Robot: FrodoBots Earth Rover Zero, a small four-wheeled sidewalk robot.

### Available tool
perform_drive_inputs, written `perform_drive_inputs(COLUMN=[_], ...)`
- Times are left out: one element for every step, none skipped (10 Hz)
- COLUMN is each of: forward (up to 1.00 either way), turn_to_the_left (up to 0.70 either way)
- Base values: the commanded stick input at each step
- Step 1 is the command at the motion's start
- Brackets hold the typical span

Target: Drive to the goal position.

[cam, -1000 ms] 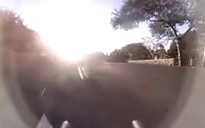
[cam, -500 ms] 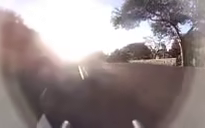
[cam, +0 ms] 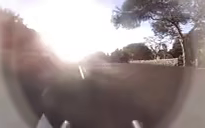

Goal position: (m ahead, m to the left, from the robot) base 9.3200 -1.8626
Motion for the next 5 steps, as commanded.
perform_drive_inputs(forward=[0.5,0.5,0.5,0.5,0.5], turn_to_the_left=[0.0,0.0,0.0,0.0,-0.41])
